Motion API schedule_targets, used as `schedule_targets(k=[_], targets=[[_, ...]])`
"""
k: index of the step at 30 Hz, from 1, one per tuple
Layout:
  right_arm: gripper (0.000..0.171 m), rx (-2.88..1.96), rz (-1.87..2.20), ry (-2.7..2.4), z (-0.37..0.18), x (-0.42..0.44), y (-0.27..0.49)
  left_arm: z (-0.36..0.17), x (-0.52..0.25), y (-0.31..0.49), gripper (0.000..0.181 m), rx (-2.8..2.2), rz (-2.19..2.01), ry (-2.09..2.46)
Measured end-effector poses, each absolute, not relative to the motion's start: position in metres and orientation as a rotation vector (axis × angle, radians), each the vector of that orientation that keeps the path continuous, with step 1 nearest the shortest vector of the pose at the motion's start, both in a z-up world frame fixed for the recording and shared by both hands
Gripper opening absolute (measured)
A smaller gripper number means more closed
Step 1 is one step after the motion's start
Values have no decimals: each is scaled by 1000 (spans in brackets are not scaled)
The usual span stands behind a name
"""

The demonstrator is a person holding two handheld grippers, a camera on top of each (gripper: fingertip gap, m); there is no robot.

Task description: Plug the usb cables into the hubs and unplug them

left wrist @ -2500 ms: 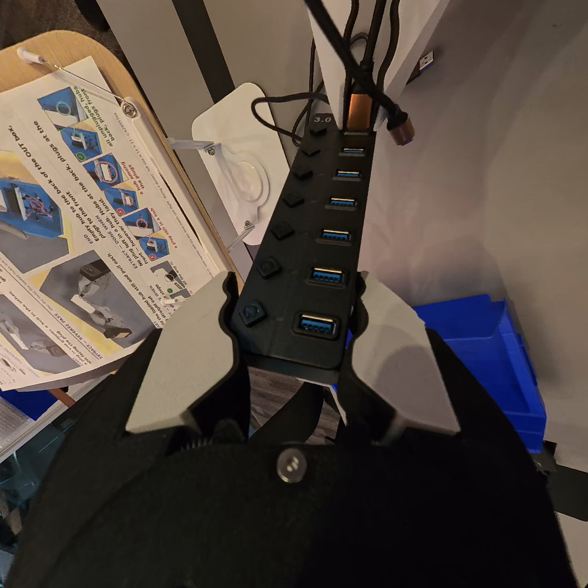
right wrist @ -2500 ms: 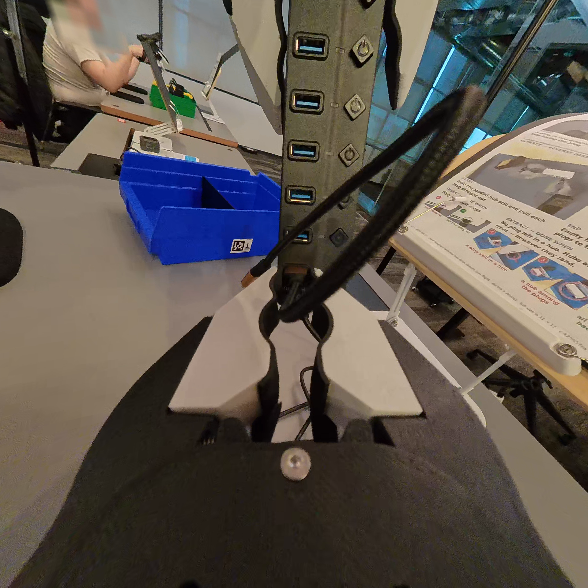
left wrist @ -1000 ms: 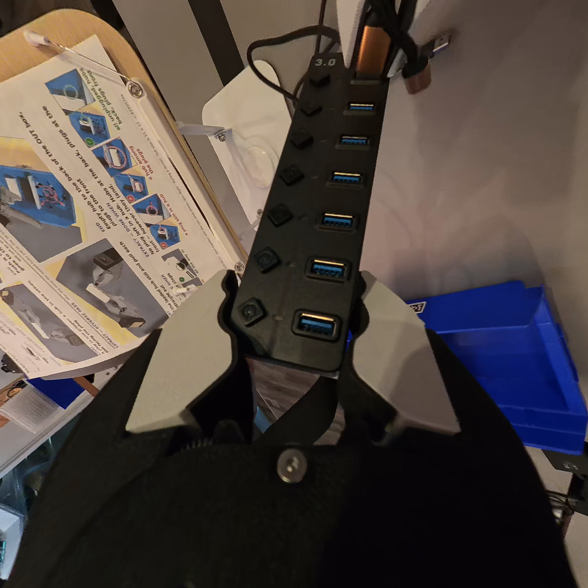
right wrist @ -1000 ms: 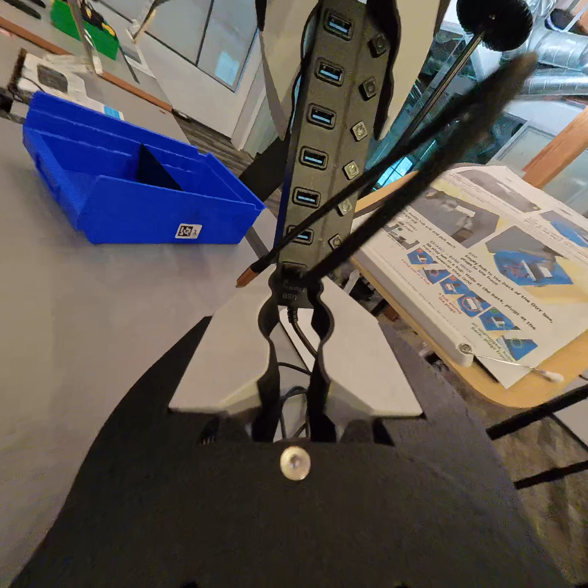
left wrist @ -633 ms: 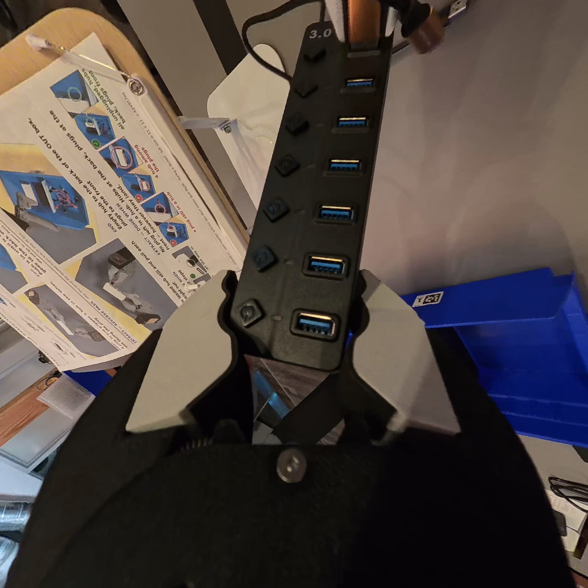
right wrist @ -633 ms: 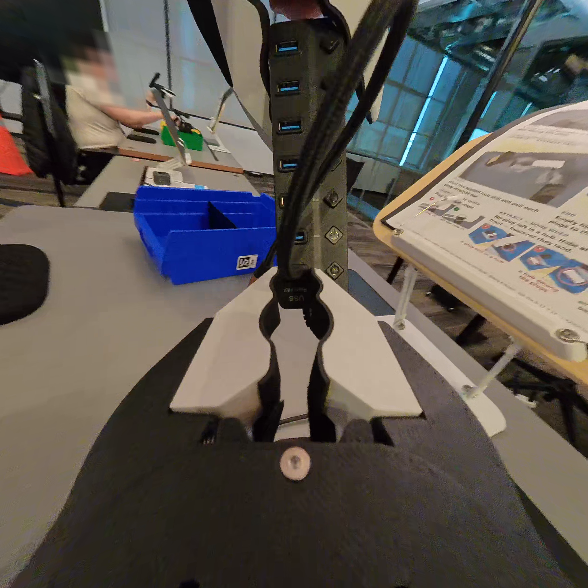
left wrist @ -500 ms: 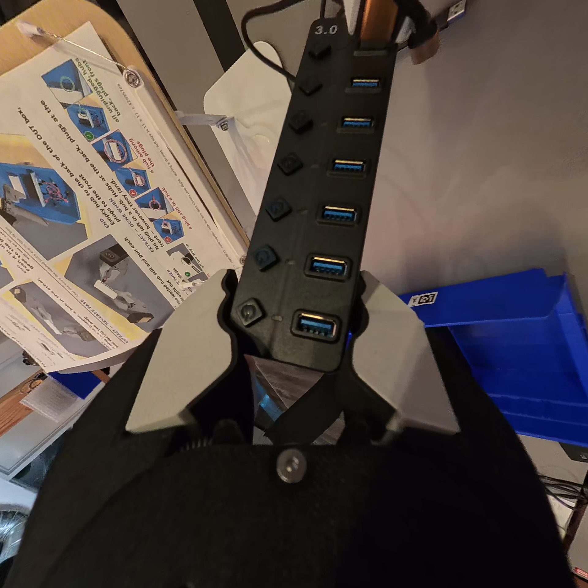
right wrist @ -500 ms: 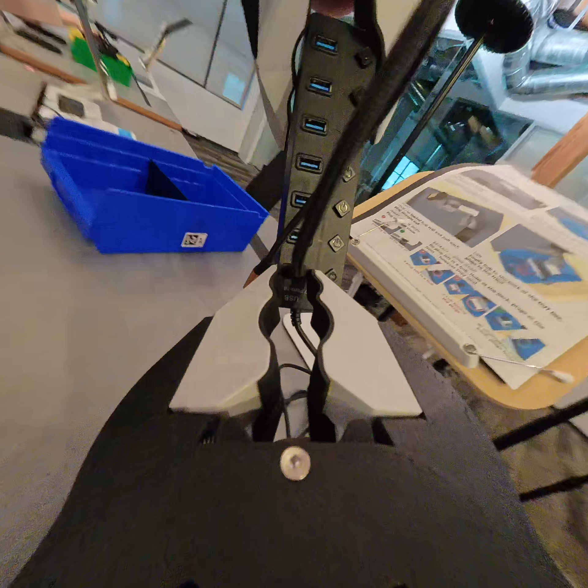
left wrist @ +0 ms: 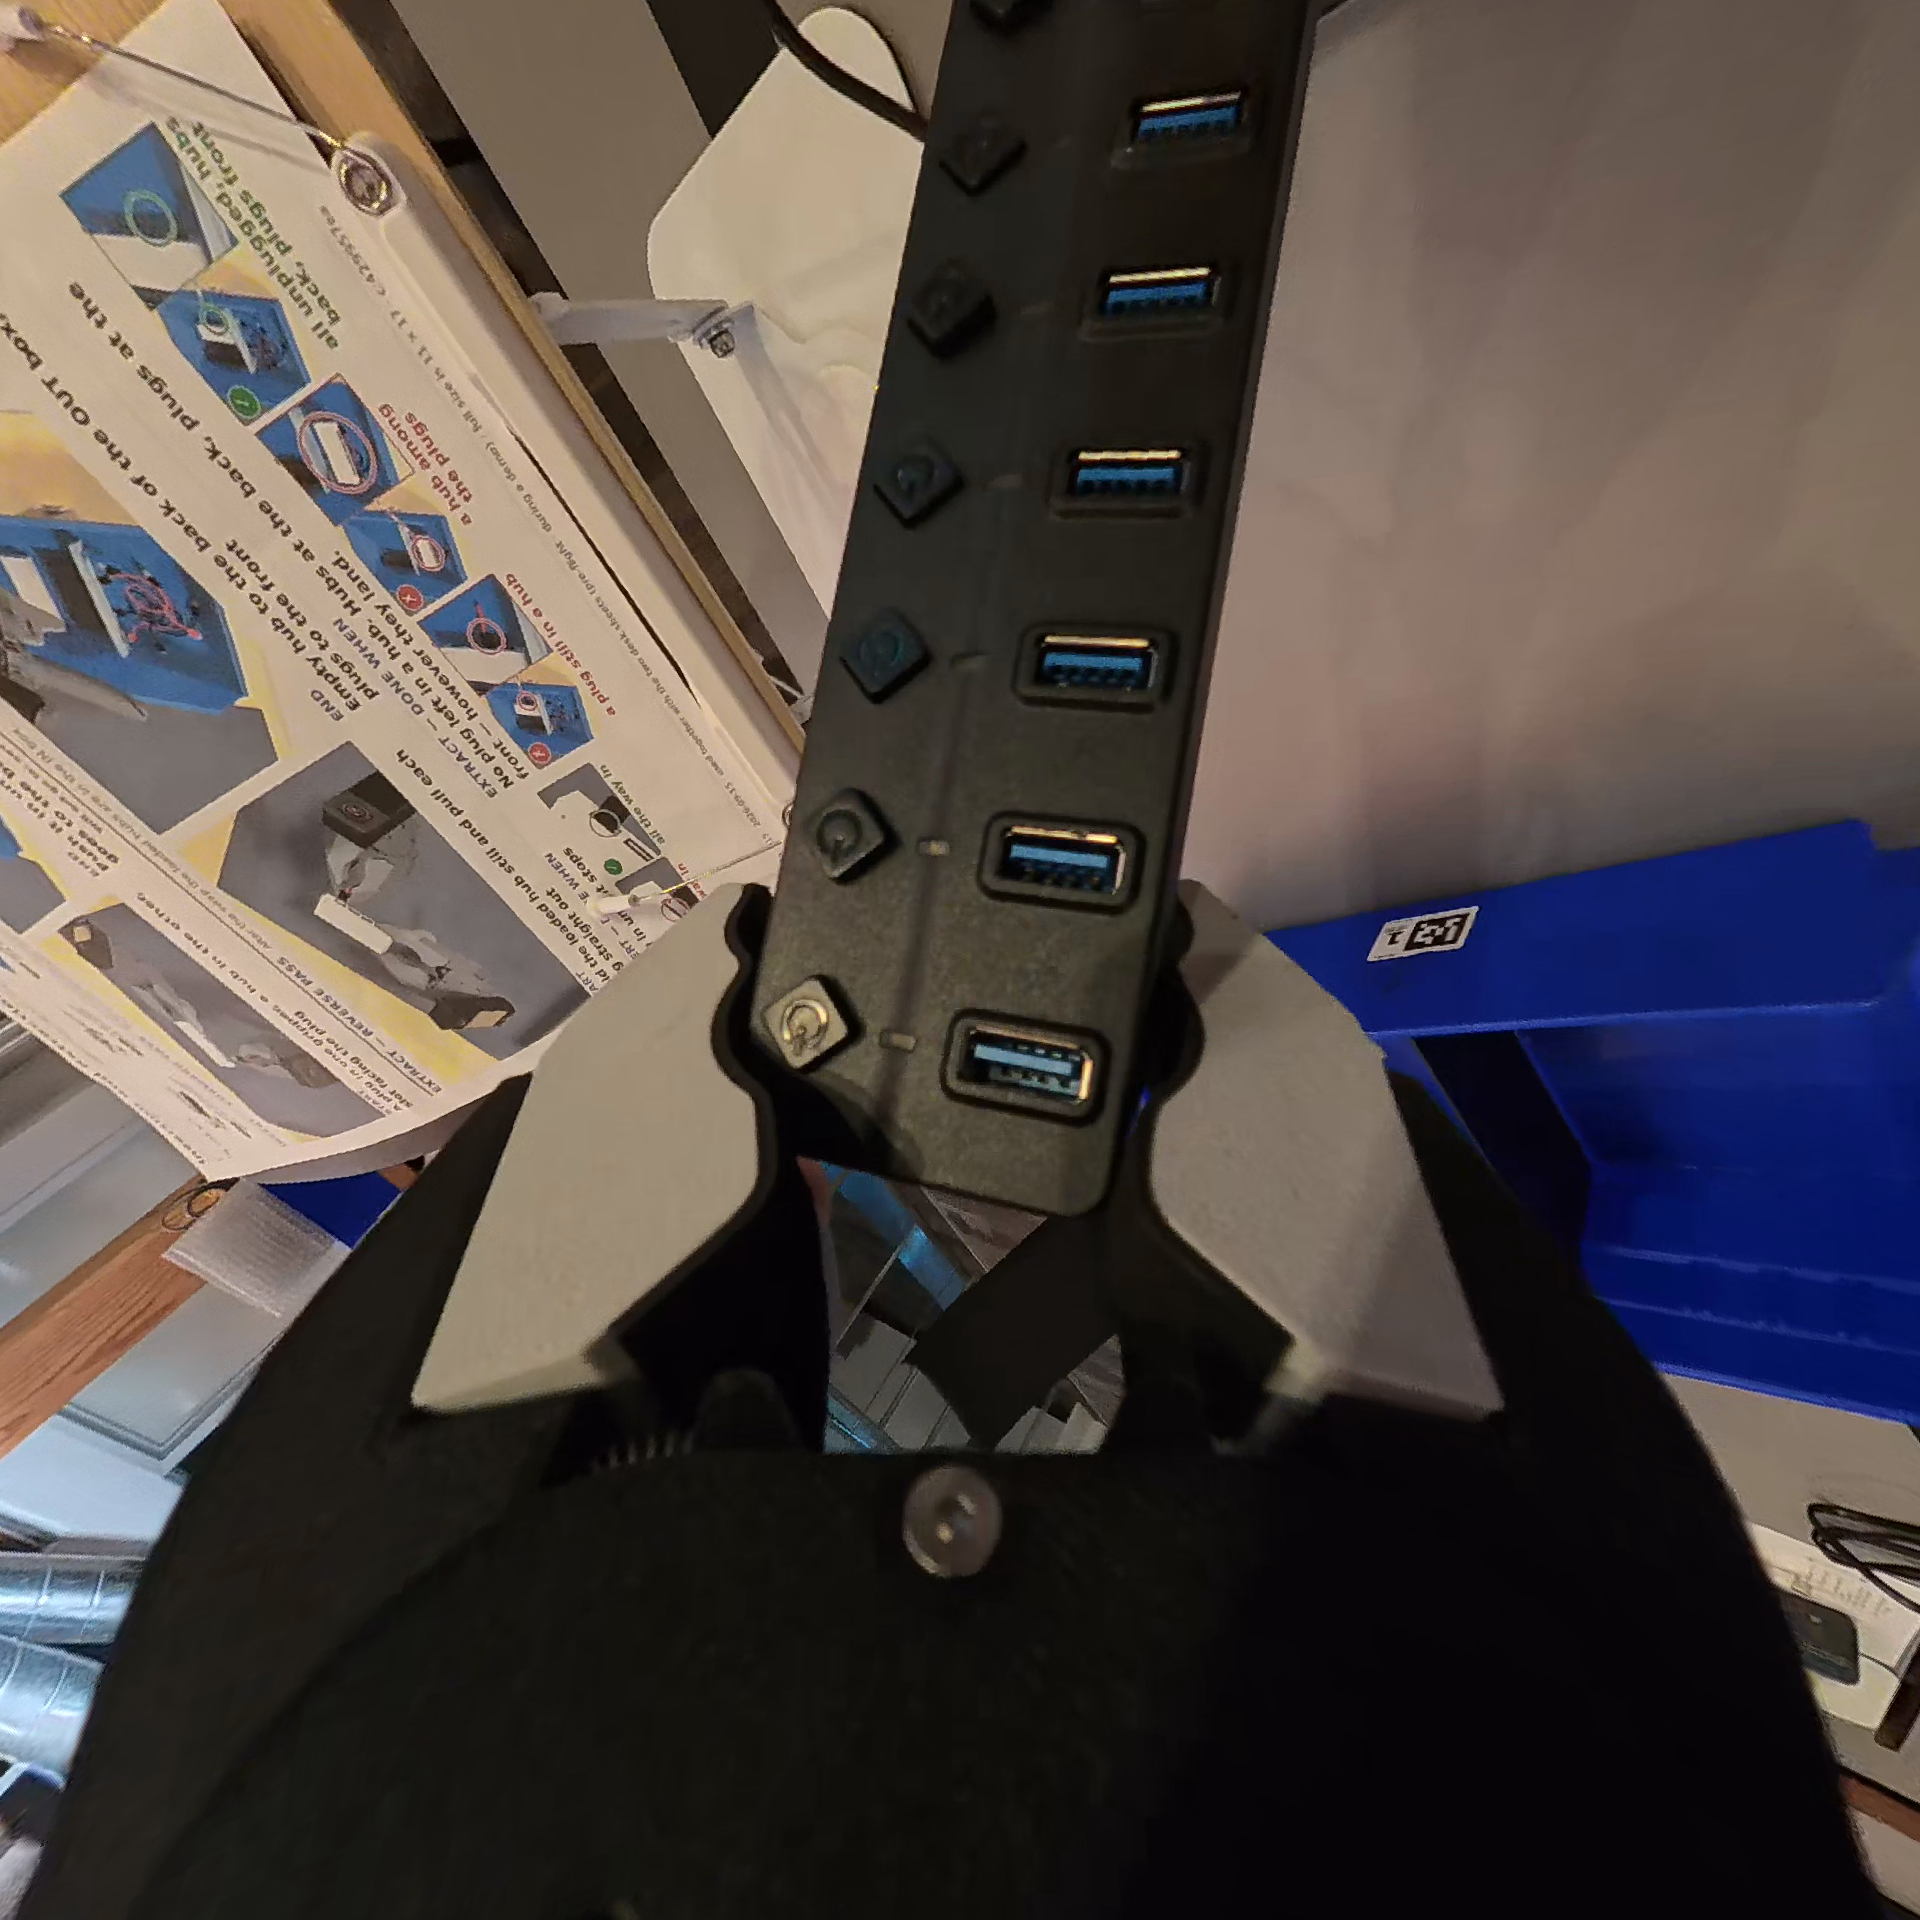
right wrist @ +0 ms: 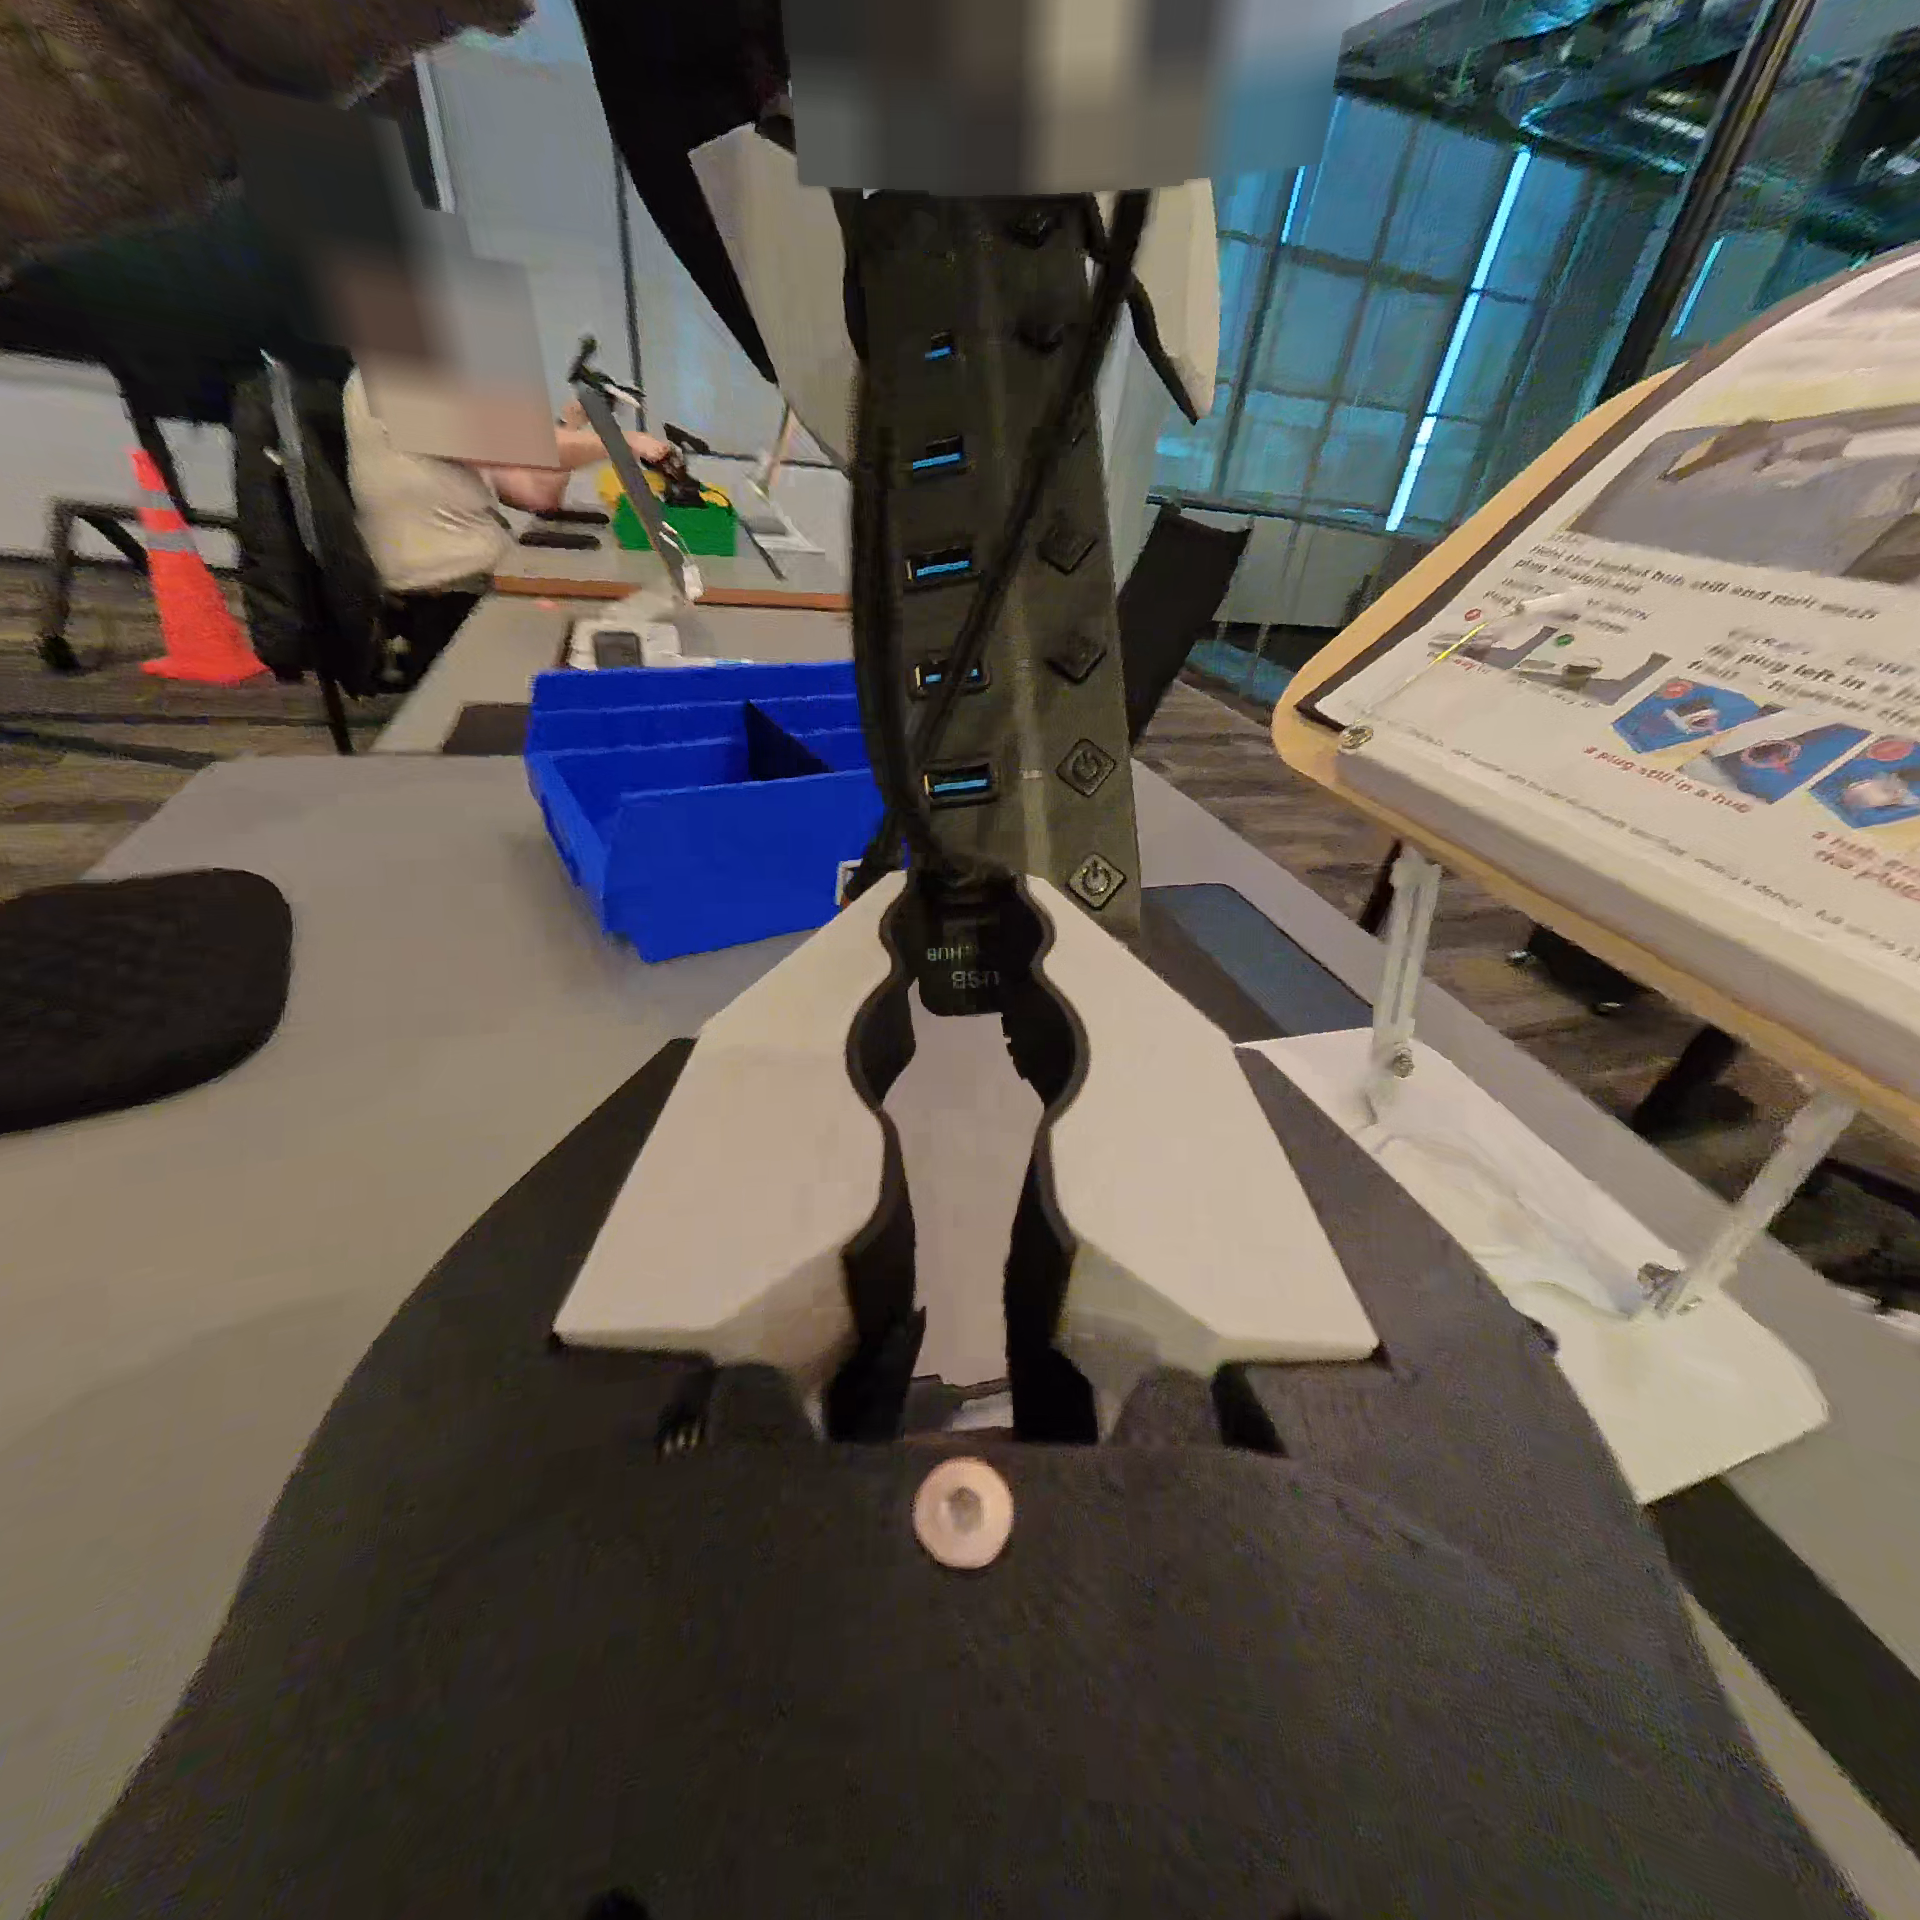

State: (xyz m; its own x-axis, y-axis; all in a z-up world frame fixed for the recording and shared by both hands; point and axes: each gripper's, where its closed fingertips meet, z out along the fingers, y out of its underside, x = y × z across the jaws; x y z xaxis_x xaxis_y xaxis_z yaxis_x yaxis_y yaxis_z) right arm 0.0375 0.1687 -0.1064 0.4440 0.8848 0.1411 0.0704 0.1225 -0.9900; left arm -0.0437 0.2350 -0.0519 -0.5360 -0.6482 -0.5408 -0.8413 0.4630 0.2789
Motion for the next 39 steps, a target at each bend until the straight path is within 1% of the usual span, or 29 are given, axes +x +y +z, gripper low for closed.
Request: schedule_targets(k=[3,5,9,10,12,16,26,31,36,39], targets=[[10,-1270,464,-992,-105,36,170,-52,-45,237,69,-1293,714,2351],[11,-1248,397,-1005,-105,35,171,-52,-45,237,69,-1294,707,2349],[13,-1277,452,-1005,-110,34,174,-55,-44,234,69,-1301,721,2349],[18,-1276,456,-1009,-111,33,174,-57,-43,232,69,-1306,716,2357],[12,-1292,484,-1039,-116,29,172,-59,-41,230,69,-1292,732,2363],[12,-1312,509,-1028,-118,32,173,-59,-39,230,69,-1302,731,2360],[12,-1256,709,-857,-94,47,174,-43,-30,225,69,-1365,680,2297],[12,-1253,745,-843,-93,49,174,-37,-34,229,69,-1371,694,2259],[11,-1251,811,-784,-90,57,178,-29,-40,229,74,-1439,599,2186],[12,-1256,811,-778,-91,58,180,-32,-46,230,73,-1491,524,2119]])
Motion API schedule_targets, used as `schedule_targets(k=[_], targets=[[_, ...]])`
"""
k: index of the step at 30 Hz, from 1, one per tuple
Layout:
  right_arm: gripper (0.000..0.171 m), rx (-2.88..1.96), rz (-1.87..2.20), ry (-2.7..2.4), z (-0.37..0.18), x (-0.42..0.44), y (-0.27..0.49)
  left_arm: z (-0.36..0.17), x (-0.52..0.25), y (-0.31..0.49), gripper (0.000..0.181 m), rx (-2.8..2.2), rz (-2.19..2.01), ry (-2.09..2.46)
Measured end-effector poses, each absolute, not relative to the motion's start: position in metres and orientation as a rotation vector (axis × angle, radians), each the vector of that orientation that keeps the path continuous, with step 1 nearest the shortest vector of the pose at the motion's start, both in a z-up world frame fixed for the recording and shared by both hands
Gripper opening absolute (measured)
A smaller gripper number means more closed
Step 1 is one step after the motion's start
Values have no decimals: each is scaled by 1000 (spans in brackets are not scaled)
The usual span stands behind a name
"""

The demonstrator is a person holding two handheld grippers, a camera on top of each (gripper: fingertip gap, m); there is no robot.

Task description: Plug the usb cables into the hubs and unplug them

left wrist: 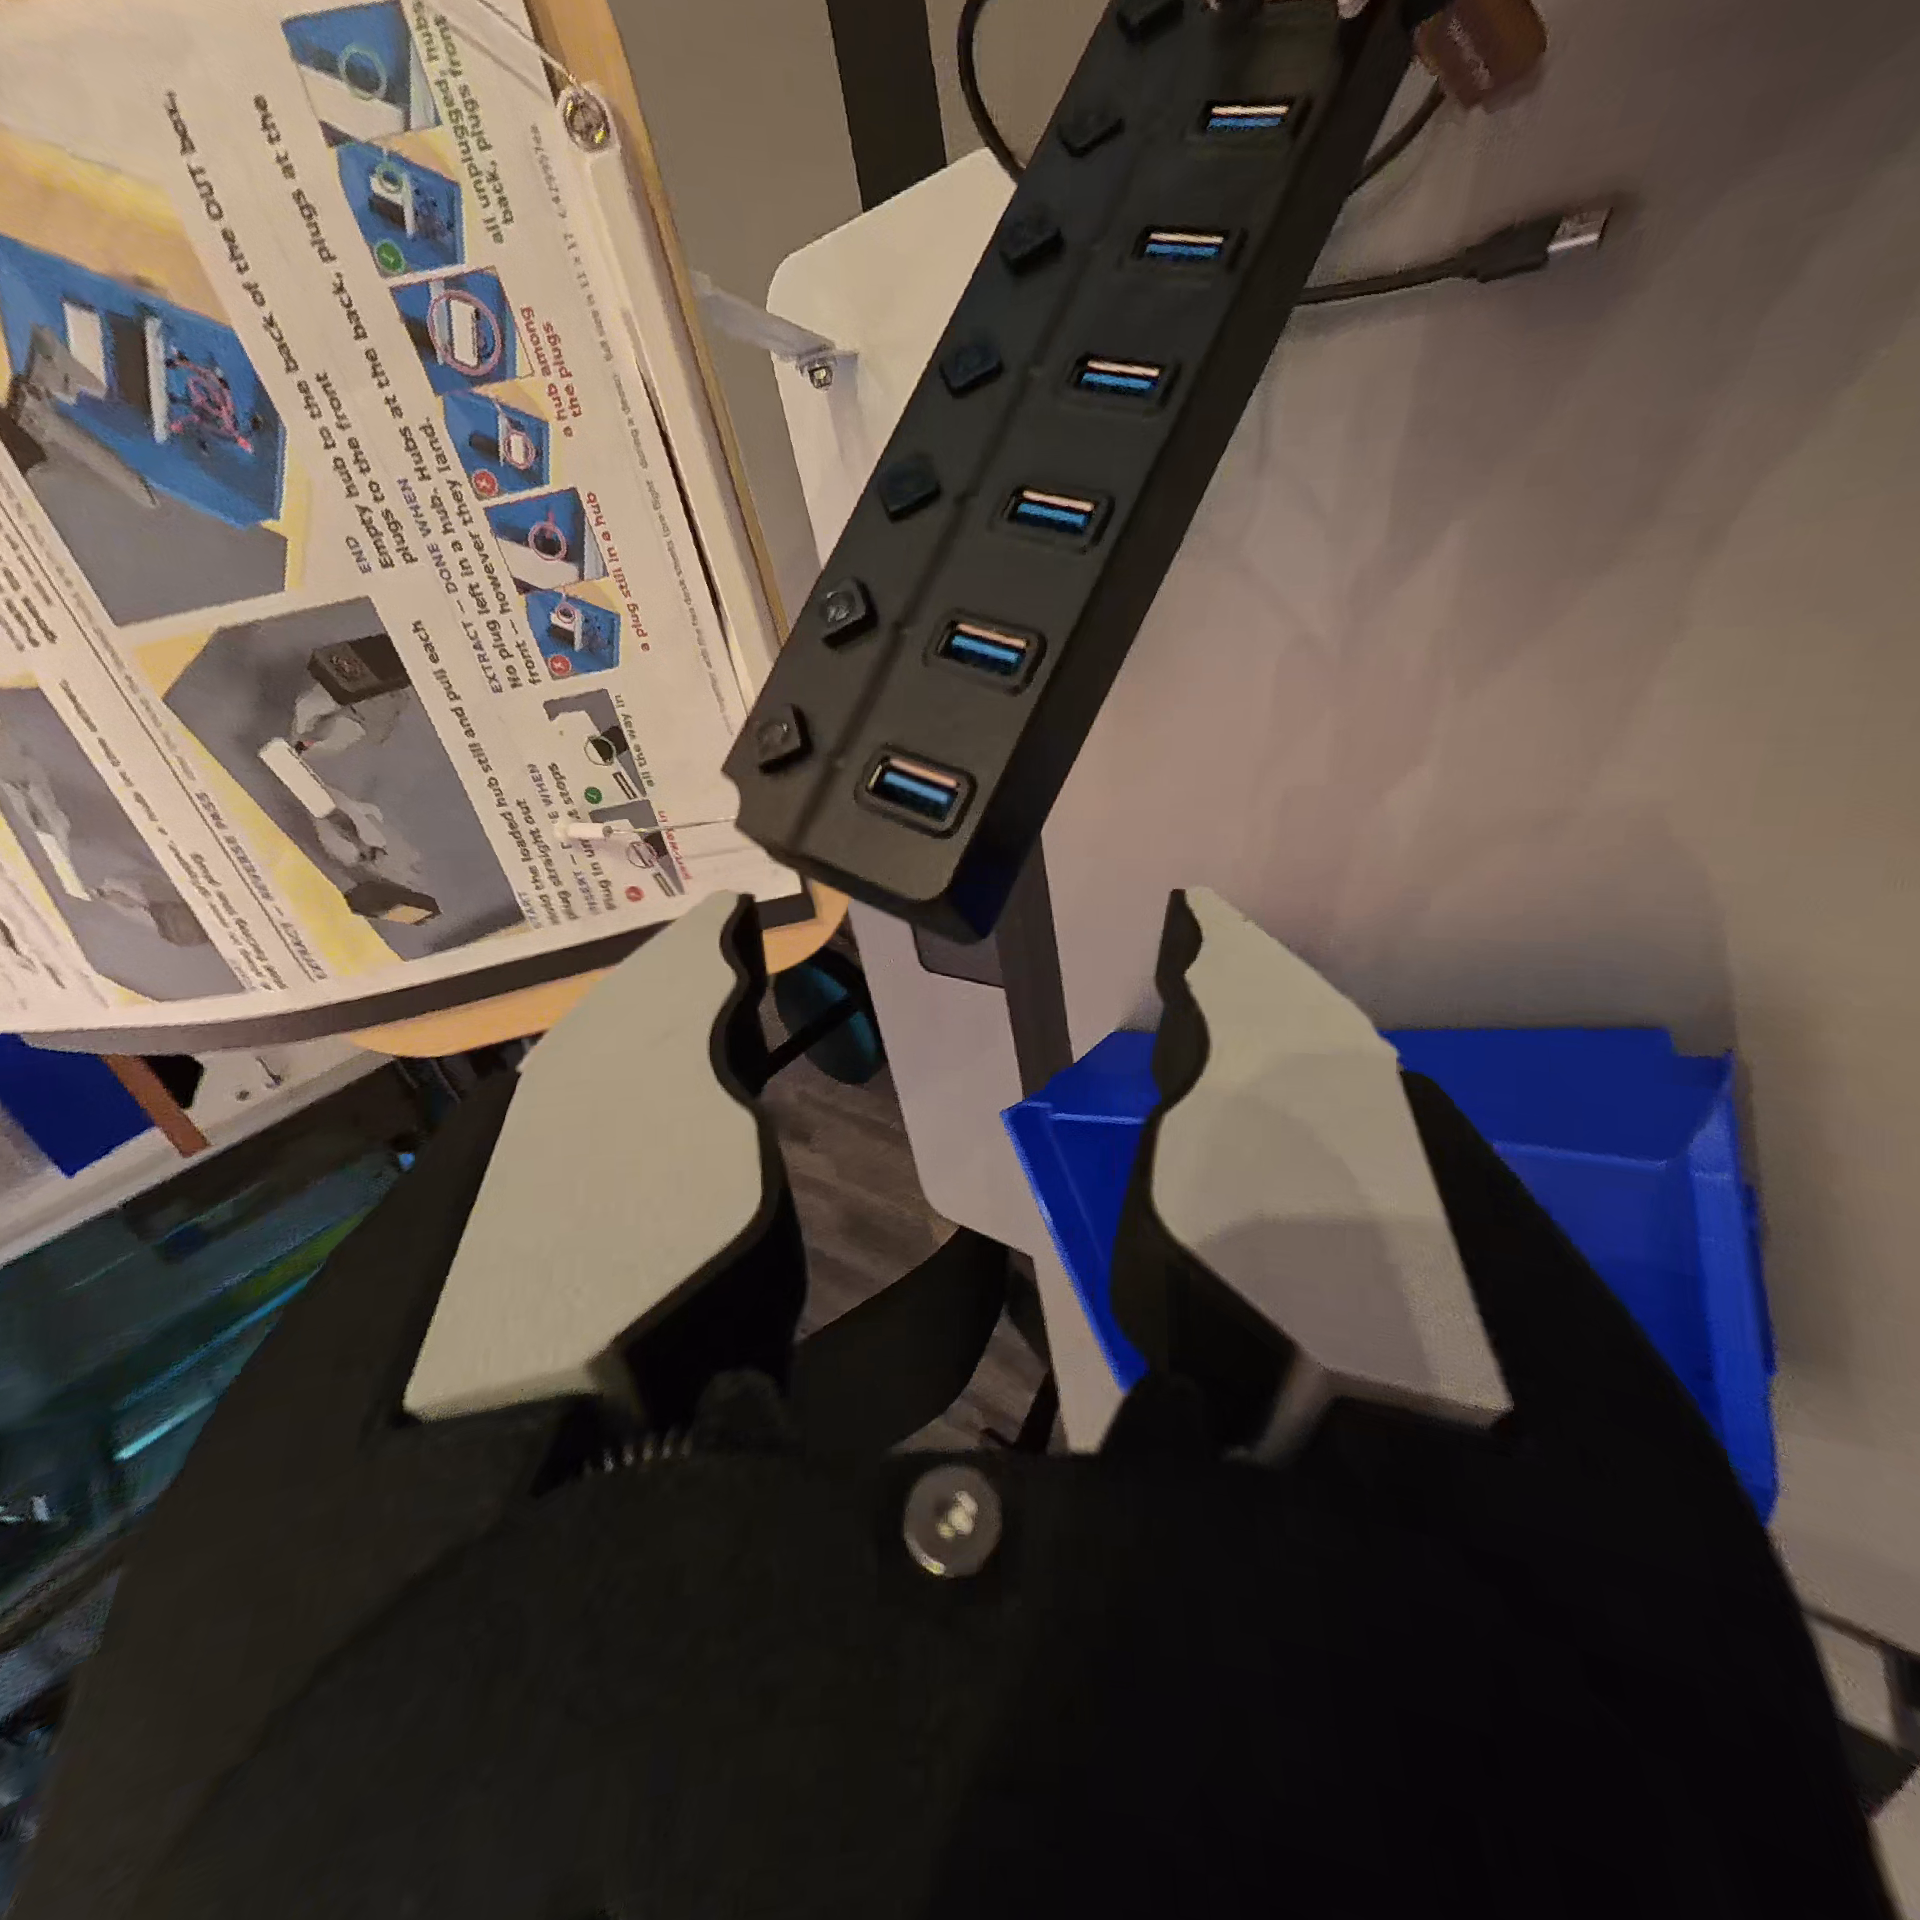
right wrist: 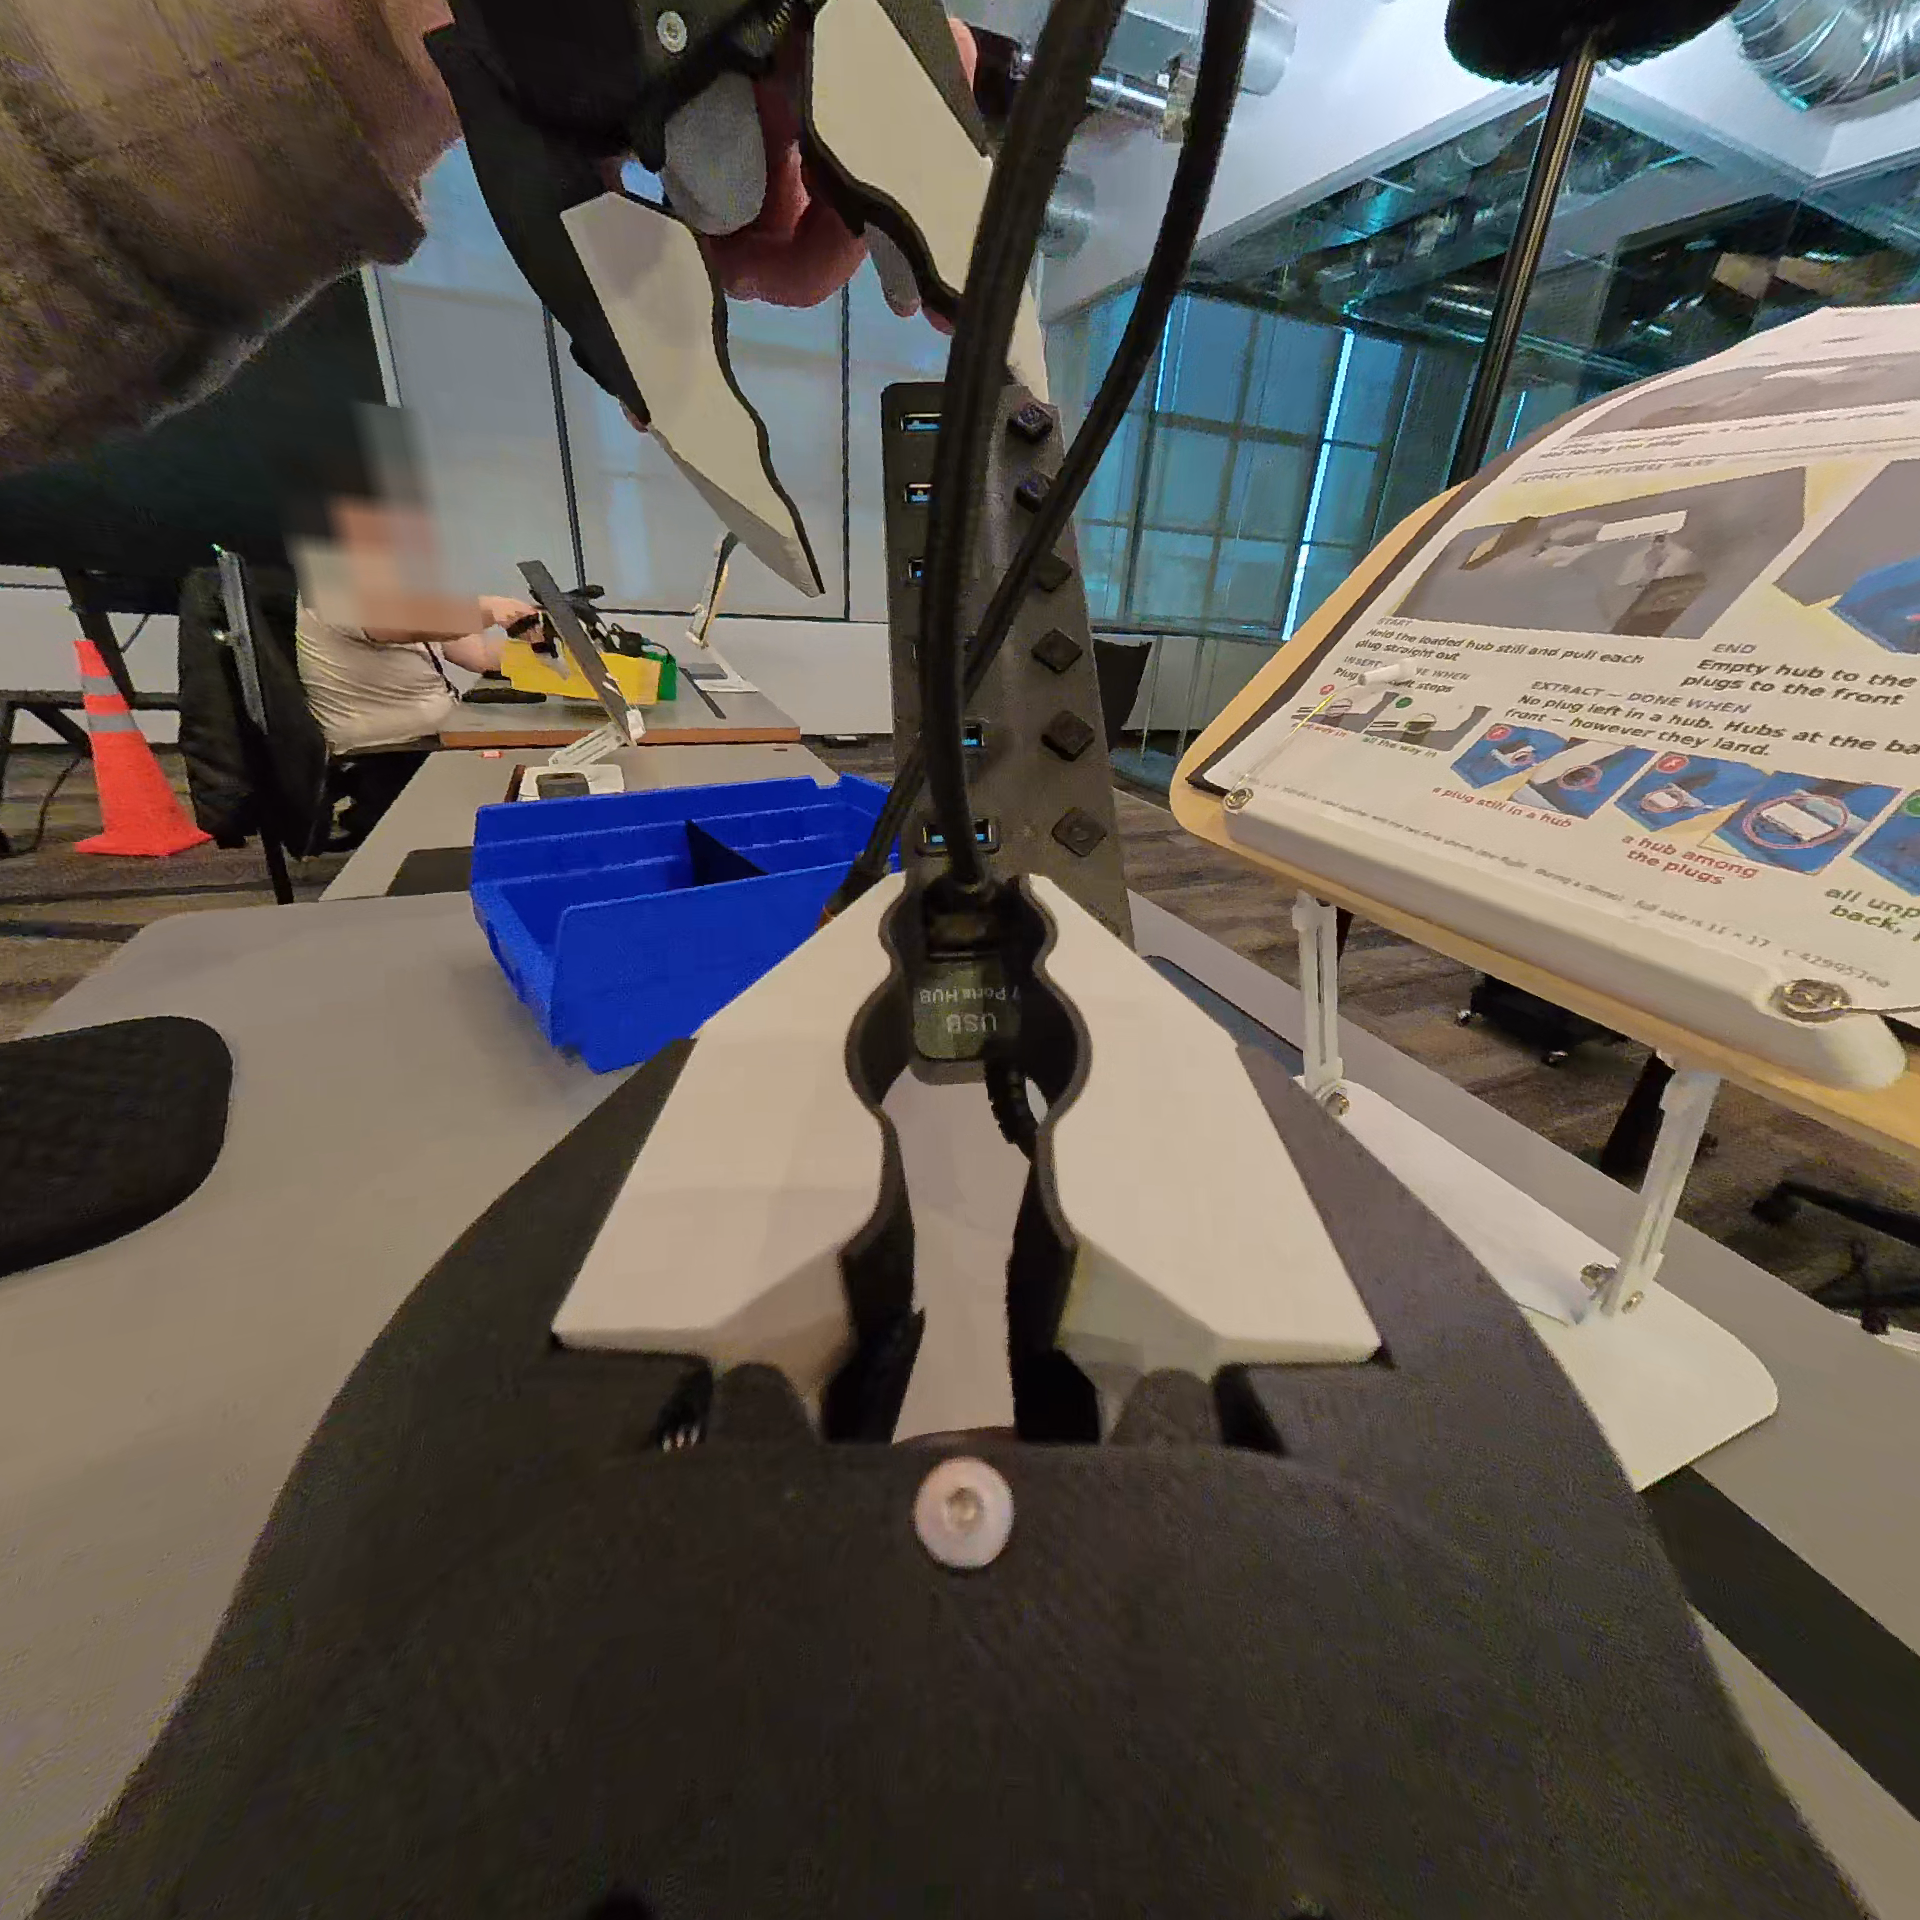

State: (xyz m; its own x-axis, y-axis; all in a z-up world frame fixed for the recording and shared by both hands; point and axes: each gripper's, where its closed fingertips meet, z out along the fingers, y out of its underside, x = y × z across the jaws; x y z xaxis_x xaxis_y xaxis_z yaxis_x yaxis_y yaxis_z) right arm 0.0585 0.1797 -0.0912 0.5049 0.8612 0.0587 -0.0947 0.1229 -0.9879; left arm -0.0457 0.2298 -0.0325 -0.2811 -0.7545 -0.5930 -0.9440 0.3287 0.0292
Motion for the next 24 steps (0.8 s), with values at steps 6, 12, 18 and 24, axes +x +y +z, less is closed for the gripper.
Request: schedule_targets(k=[6,12,18,24], targets=[[11,-1260,838,-747,-91,63,183,-49,-66,202,61,-1675,194,1819],[11,-1264,876,-729,-92,64,184,-162,-17,124,67,-1876,-518,1711],[11,-1247,980,-703,-84,63,177,-166,64,157,100,-1642,-1085,1108],[11,-1222,1103,-715,-78,58,170,-97,66,186,94,-1284,-1264,794]])
